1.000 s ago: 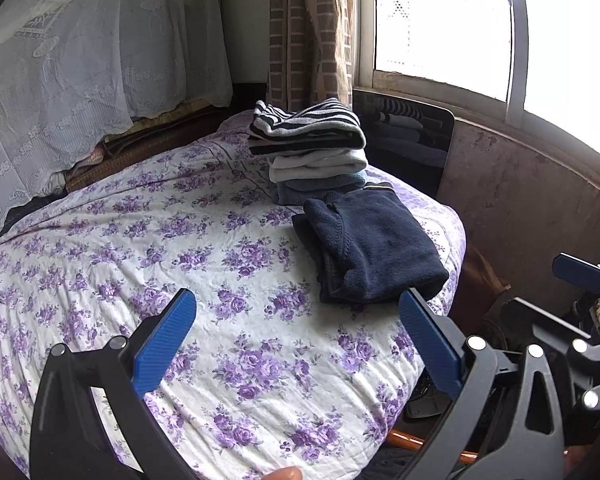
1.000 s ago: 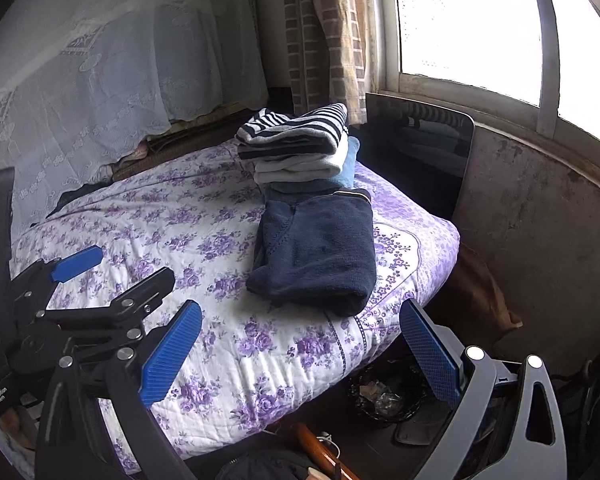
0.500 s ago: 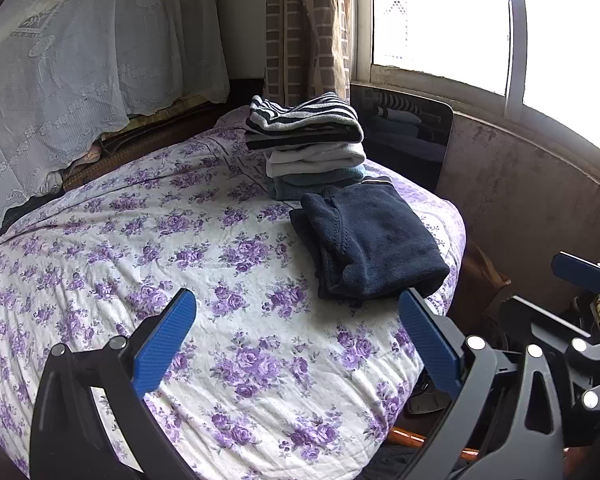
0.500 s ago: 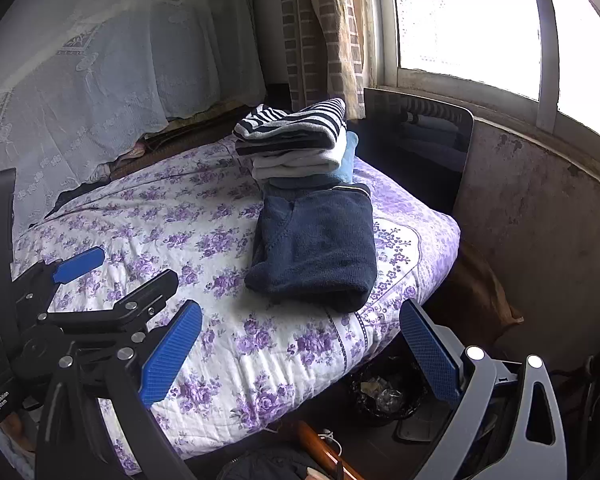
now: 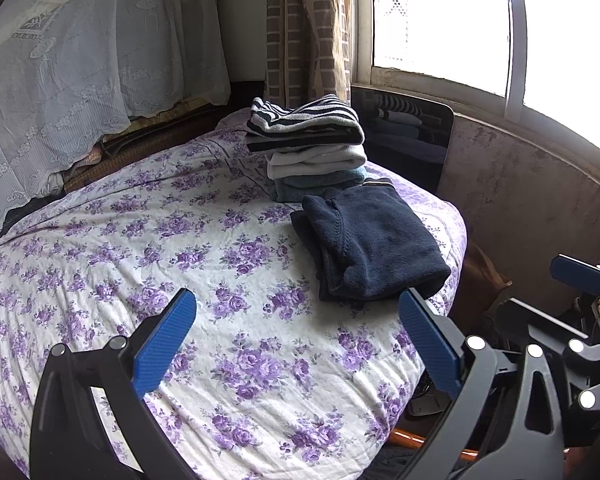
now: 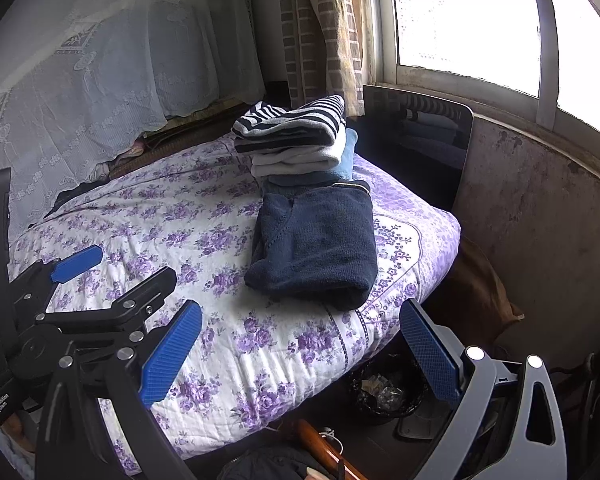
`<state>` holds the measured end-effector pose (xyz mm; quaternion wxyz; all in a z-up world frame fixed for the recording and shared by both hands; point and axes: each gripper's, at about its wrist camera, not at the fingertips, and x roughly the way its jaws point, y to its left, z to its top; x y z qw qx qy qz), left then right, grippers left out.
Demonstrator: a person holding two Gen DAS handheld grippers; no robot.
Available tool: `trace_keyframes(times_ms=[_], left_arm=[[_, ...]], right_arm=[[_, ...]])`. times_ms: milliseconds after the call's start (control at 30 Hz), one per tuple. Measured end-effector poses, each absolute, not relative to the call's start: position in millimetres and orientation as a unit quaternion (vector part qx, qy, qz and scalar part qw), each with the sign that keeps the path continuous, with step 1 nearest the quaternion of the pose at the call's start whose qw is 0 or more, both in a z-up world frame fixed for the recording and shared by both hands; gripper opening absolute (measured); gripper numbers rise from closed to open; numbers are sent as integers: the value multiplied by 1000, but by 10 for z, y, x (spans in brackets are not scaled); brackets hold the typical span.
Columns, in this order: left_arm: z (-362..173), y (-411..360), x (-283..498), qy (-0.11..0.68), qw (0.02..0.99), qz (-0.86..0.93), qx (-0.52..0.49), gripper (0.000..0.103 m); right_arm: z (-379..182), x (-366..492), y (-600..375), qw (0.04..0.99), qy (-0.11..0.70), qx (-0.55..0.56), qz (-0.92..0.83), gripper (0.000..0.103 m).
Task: Fold small clothes
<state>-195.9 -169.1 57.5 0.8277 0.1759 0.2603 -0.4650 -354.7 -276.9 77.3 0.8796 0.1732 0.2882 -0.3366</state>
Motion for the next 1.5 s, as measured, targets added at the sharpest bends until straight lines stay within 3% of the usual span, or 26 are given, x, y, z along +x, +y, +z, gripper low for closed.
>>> trace_keyframes(times_ms=[1500], left_arm=[[578, -1677, -1990, 253, 832, -460, 178, 99]], right_arm=[[763, -3543, -2805, 881, 287, 175, -334, 99]])
